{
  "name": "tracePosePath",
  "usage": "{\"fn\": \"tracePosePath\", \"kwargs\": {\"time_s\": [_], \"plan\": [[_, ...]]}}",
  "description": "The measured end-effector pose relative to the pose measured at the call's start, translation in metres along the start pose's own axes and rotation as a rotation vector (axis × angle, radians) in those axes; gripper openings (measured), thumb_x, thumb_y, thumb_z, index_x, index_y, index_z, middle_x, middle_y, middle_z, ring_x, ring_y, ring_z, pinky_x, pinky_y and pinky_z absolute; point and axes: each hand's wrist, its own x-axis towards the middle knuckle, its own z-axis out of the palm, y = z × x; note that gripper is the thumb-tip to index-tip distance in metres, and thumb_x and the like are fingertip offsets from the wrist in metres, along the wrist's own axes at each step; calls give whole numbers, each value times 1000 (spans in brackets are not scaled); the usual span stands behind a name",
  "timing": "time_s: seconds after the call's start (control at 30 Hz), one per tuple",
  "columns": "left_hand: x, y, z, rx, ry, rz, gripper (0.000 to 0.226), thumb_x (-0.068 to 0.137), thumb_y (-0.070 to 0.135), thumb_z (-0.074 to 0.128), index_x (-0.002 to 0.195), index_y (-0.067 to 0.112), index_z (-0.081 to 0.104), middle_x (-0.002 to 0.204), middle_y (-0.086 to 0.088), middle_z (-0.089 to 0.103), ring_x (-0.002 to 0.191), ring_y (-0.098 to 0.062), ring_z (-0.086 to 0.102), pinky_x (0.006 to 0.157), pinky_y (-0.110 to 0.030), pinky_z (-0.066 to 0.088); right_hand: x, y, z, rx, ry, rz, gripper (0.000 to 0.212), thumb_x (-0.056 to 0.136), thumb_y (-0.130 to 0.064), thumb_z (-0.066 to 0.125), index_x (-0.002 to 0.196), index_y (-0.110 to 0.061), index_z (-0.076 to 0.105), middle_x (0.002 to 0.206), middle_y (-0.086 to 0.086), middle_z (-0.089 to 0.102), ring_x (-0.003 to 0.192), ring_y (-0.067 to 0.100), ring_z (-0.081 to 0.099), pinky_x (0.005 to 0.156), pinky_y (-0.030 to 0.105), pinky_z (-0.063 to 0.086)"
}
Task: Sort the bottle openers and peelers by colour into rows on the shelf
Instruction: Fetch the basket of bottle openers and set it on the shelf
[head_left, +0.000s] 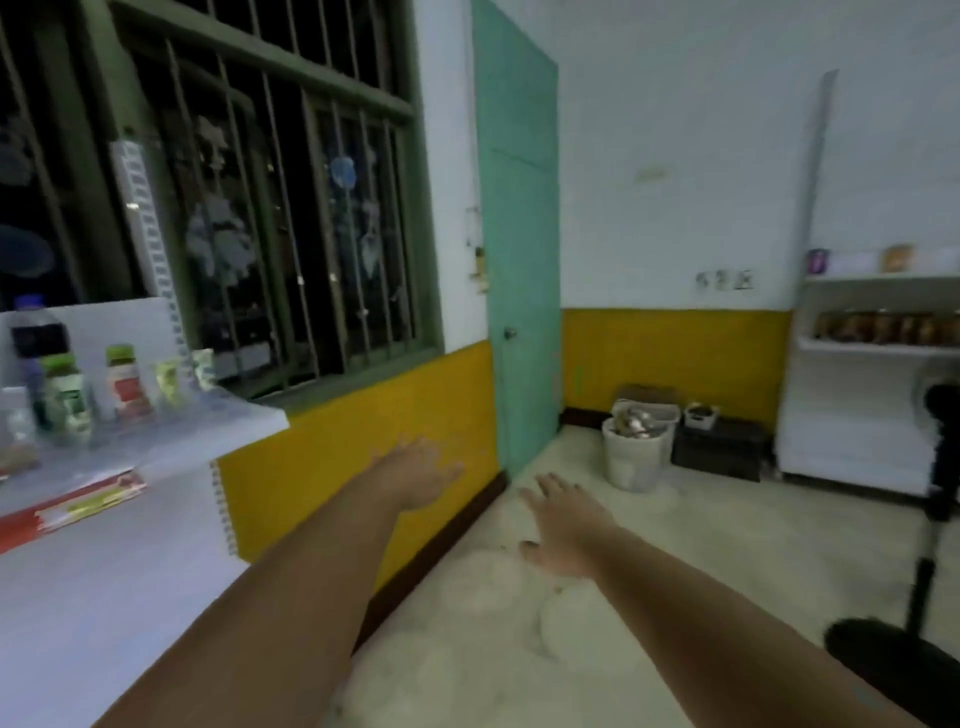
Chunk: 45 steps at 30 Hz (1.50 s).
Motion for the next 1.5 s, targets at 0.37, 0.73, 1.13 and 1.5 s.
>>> {"fn": "tracePosePath", "kwargs": {"time_s": [0.37,0.73,1.13,1.5], "plan": [[168,157,-25,34,60,365,62,98,56,23,150,23,21,161,-4,7,148,-22,1,116,-52,4,33,180,-19,-144,-59,391,70,92,-38,52,150,-19,18,159,13,12,147,30,7,118,49,13],[383,184,-30,11,24,473,64,96,60,24,149,24,24,160,-3,11,148,-24,1,116,-57,5,181,280,-26,-51,-1,504,62,93,-31,52,148,-19,26,155,8,25,143,26,20,115,39,22],[566,304,-5,28,27,535,60,98,57,22,150,28,22,161,-4,4,148,-25,-6,114,-59,-7,322,465,10,-54,-17,520,66,90,-20,51,149,-21,23,155,13,23,144,31,17,115,48,21],[758,389,-42,-23,67,575,64,96,59,22,150,25,22,160,-6,6,148,-26,0,117,-56,4,447,626,18,-62,-19,498,73,90,-47,53,151,-26,18,158,6,17,146,30,11,116,48,17]]}}
